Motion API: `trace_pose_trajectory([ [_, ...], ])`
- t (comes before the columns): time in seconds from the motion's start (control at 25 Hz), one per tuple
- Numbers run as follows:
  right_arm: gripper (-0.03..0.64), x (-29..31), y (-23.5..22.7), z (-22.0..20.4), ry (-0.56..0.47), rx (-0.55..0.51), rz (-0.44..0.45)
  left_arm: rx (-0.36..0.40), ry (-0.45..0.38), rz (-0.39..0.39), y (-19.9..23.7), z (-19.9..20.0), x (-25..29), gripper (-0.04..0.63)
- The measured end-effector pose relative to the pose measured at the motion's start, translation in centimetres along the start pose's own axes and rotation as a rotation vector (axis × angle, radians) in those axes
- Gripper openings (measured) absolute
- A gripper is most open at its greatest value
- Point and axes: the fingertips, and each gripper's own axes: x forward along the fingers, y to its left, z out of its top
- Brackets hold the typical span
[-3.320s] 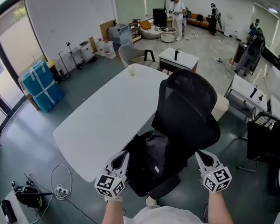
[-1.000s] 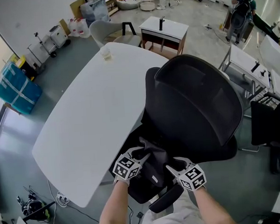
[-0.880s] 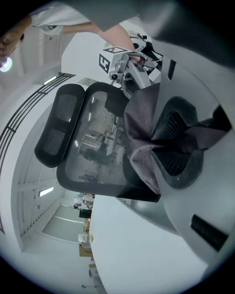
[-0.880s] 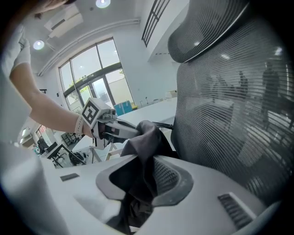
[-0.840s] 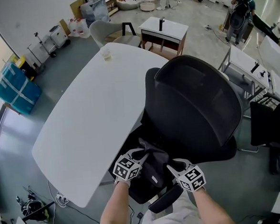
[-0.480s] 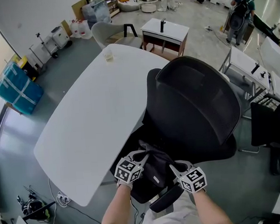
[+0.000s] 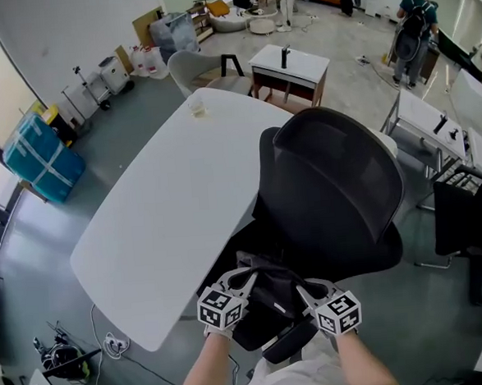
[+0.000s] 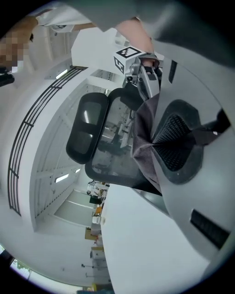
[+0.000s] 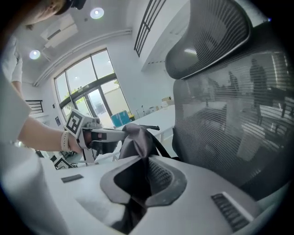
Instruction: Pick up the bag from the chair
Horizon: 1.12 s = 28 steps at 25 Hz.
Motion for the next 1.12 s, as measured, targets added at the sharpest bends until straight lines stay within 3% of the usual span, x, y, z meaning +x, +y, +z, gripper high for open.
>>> trace_pose_trajectory([
  [0.6, 0.028, -5.7, 5.1, 13.5, -0.278, -0.158, 0.067, 0.051, -0.296, 0.135, -3.2, 12.5, -8.8, 0.025],
  [1.12, 0.026, -12.0, 7.7, 21.3, -0.481, -0.221, 0.084, 0.046, -0.431, 0.177, -8.0, 20.1, -13.6, 0.025],
])
